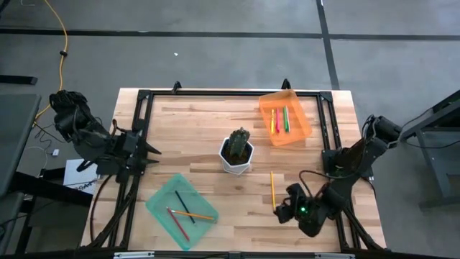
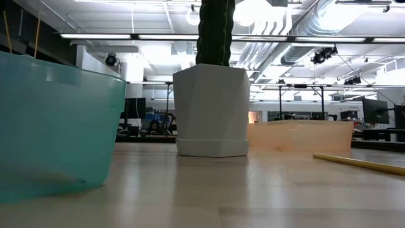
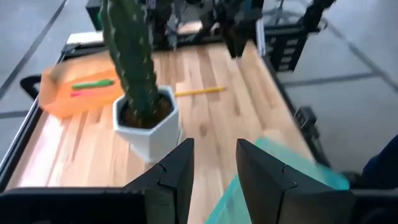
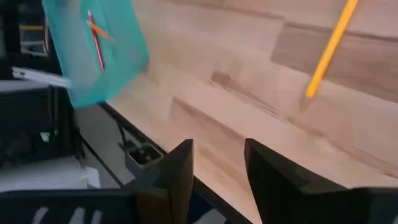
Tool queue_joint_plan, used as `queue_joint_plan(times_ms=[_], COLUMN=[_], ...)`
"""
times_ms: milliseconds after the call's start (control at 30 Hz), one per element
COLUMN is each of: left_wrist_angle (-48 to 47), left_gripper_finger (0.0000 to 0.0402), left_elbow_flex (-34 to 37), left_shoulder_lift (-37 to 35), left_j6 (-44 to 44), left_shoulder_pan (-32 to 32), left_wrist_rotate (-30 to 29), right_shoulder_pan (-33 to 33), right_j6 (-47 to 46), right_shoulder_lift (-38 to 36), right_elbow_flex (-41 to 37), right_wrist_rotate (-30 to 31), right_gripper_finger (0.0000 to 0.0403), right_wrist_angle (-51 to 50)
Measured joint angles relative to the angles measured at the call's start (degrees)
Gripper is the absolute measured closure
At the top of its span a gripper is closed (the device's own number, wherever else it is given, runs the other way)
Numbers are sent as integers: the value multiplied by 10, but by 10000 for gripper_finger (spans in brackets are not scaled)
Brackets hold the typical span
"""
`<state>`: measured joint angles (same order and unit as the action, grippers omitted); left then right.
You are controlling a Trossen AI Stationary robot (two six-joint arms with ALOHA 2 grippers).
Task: Sort pens & pencils
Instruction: Put the yellow pencil into the green bin
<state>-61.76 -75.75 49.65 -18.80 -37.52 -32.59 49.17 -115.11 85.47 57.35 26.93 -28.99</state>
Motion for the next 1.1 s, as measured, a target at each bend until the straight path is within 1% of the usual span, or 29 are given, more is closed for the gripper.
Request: queue_joint_plan(times_ms=[67,200,267,400,600,767,933,1100], left_wrist_angle=[-28,-58,-62,-78,-88,-93,-100,-105], left_gripper_finger=[293,293,293,293,293,293,293,293], left_elbow_flex=[0,9,17,28,31,31,31,31], left_shoulder_lift=[-5,-9,-9,-8,-8,-8,-8,-13], left_j6=[-8,-15,-19,-27,-27,-26,-25,-25], left_shoulder_pan=[0,0,0,0,0,0,0,0], left_wrist_rotate=[0,-3,0,12,19,26,32,35], right_shoulder_pan=[-20,-73,-98,-132,-177,-210,-225,-229], right_j6=[5,43,57,65,56,61,75,80], right_shoulder_lift=[7,10,11,11,11,23,54,86], right_elbow_flex=[12,43,45,45,45,46,46,46], right_wrist_rotate=[-10,-66,-97,-150,-174,-208,-258,-269], right_gripper_finger=[278,288,288,288,288,288,288,288], right_wrist_angle=[-22,-94,-136,-186,-189,-201,-203,-166])
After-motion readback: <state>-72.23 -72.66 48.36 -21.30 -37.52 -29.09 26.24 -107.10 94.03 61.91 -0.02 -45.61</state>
